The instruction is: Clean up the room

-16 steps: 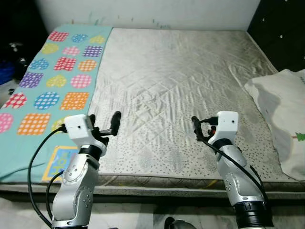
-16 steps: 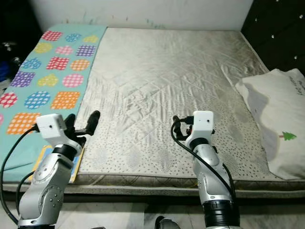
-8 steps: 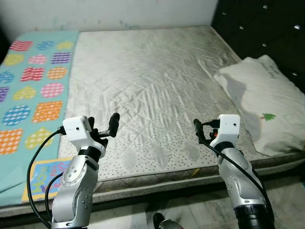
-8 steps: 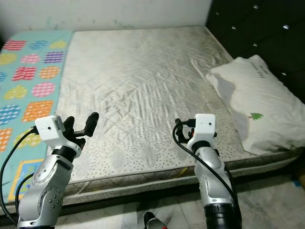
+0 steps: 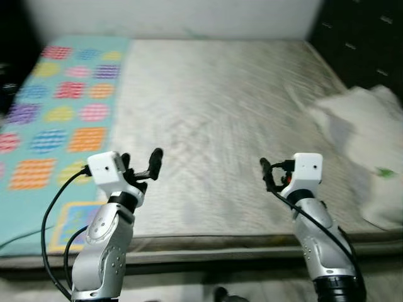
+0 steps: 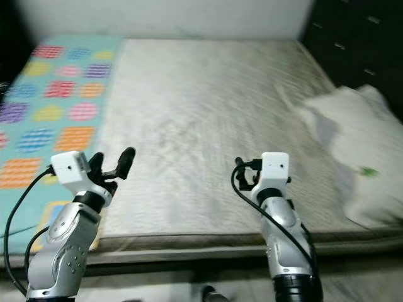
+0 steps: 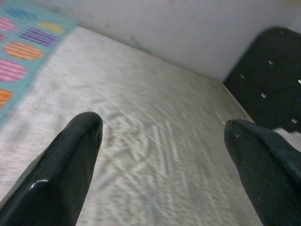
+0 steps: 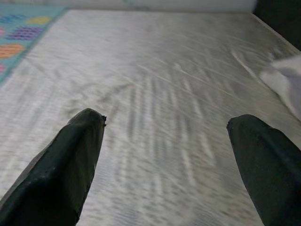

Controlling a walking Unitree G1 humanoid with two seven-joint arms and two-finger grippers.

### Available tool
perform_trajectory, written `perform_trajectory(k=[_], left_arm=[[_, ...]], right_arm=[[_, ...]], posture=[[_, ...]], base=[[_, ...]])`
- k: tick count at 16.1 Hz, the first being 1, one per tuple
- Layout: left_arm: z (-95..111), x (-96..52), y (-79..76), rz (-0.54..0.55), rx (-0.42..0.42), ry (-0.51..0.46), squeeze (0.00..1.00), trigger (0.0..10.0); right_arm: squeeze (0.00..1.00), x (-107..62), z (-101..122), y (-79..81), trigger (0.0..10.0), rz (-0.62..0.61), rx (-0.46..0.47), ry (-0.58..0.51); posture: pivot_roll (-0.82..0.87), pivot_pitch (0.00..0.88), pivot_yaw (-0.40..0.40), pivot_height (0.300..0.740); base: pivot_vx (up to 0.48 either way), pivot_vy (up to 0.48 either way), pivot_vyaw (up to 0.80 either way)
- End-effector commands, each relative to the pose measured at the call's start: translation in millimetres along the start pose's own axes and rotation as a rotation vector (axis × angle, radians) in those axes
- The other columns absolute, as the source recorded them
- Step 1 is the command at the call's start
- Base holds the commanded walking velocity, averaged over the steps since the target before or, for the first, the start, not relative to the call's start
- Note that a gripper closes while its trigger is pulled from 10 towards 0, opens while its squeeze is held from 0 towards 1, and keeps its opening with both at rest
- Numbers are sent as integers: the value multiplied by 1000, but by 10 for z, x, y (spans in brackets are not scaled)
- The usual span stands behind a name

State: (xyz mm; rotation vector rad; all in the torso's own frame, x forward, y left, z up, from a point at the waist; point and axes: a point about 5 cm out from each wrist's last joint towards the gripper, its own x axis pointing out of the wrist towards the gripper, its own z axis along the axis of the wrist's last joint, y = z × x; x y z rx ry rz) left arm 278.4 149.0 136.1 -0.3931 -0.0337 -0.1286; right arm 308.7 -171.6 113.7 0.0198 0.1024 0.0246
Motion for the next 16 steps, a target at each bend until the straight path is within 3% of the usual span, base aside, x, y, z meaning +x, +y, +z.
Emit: perform_trajectory(k=[1,9,16], left_arm=[[-34,-27,55,13,6,21,0,10000],[-28,-7,49,16,4,15,0,10000],[-28,-1,48,15,7,13,0,10000]], right_arm=[[0,-3,21,29,10000,0,2,-11],[0,13,39,33,10000,8,-5,-10],[0,22,29,39,10000,14,-12,-5]], posture=[[2,107,18,740],[-2,113,11,740],[-4,114,10,740]], base=[[0,330,0],[0,341,0],[0,471,0]])
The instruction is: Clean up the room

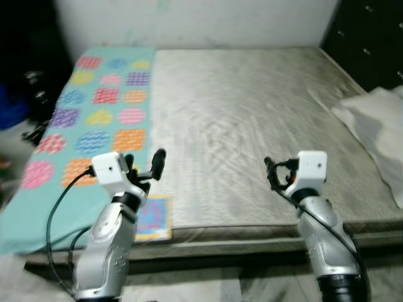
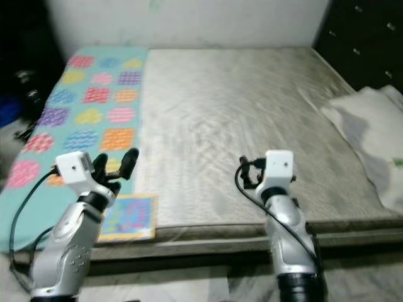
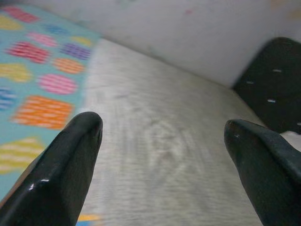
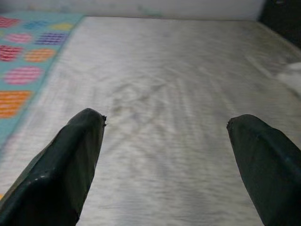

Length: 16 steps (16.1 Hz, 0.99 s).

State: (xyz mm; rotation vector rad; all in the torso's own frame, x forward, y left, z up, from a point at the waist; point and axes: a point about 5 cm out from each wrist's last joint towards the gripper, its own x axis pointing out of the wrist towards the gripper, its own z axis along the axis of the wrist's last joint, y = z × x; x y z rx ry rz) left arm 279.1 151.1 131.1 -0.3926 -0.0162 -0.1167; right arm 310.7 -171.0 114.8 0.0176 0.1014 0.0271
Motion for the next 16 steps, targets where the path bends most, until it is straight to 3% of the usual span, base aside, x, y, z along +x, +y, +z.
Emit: perform_trajectory(k=[1,5,16], left_arm=[[10,-4,9,0,7,-2,0,10000],[46,-16,-28,-40,4,-36,0,10000],[55,-16,-37,-66,18,-51,0,10000]], right_arm=[[0,3,17,33,10000,12,-9,-4],[0,5,3,53,10000,25,-17,2],[0,22,-8,57,10000,29,-24,7]], posture=[[-4,114,10,740],[-4,114,10,740],[-6,106,7,740]], base=[[0,480,0],[0,0,0],[404,0,0]])
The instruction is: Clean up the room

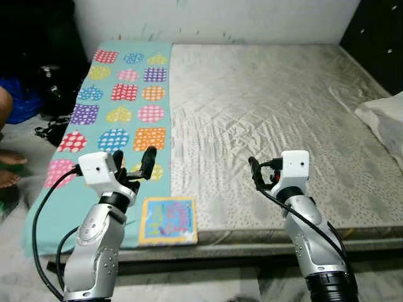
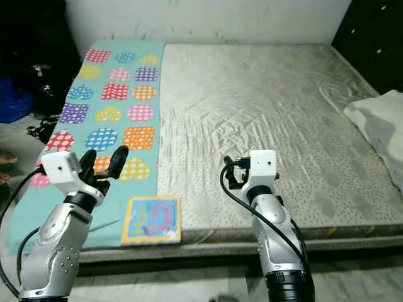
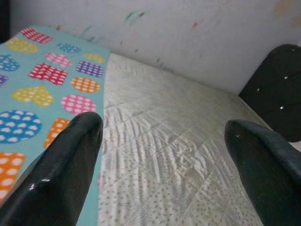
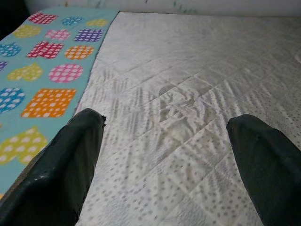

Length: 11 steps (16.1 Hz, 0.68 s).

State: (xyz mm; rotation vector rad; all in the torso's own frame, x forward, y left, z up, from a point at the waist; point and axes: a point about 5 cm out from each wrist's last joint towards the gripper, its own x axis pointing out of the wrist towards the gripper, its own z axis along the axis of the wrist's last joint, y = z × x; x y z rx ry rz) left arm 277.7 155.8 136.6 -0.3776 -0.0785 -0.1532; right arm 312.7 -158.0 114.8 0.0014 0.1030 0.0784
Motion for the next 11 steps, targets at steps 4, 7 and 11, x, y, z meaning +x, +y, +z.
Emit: perform_trajectory(k=[4,7,11], left_arm=[[-40,13,-48,9,11,22,0,10000],[-69,29,-25,39,15,40,0,10000],[-66,33,-23,39,5,39,0,10000]], right_arm=[[0,-3,-12,-74,10000,-22,-7,4],[0,-2,-18,-94,10000,-26,-10,4],[0,5,-26,-101,10000,-29,-11,9]], posture=[[-5,103,8,740],[-4,100,10,740],[-4,100,10,740]], base=[[201,0,0],[0,0,0],[0,0,-558]])
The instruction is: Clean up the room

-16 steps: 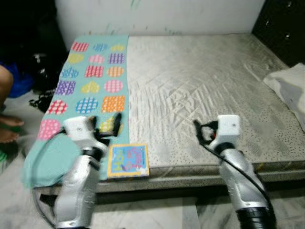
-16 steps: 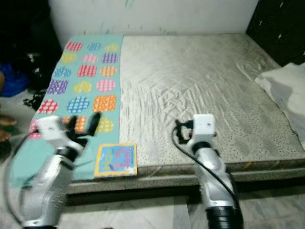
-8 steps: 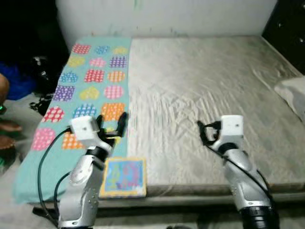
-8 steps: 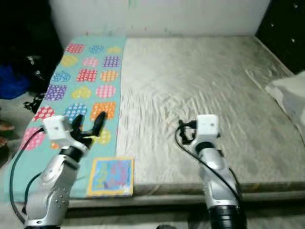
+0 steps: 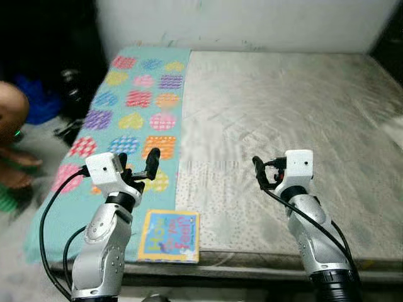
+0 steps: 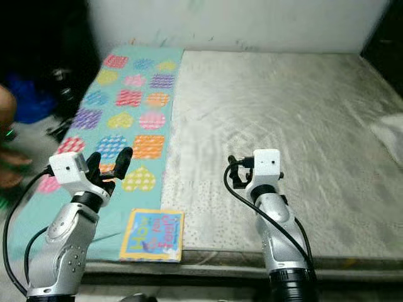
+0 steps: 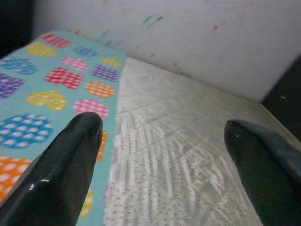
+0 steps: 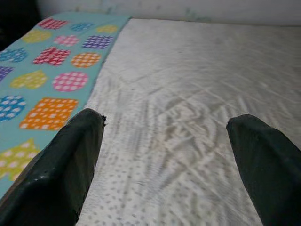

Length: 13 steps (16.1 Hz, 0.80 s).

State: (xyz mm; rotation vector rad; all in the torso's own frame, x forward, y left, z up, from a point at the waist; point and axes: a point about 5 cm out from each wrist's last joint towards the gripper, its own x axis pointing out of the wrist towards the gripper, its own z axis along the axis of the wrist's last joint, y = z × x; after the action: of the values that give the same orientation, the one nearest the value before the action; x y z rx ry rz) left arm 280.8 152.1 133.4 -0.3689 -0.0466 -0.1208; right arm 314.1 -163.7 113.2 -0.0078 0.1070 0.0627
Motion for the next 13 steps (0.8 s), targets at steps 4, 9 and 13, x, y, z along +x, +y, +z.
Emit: perform_trajectory(k=[4,9,13], left_arm=[[-21,-5,1,3,-10,12,0,10000],[-17,0,-2,3,-13,12,0,10000],[-18,7,0,3,-13,13,0,10000]], right_arm=[[0,-10,-27,-35,10000,-11,-4,6],[0,-9,-15,-42,10000,-12,-5,3],[0,-3,-10,-46,10000,-10,-6,3]], posture=[[-4,100,10,740],[-7,107,8,740],[-7,110,7,740]], base=[[0,145,-336],[0,350,0],[0,358,0]])
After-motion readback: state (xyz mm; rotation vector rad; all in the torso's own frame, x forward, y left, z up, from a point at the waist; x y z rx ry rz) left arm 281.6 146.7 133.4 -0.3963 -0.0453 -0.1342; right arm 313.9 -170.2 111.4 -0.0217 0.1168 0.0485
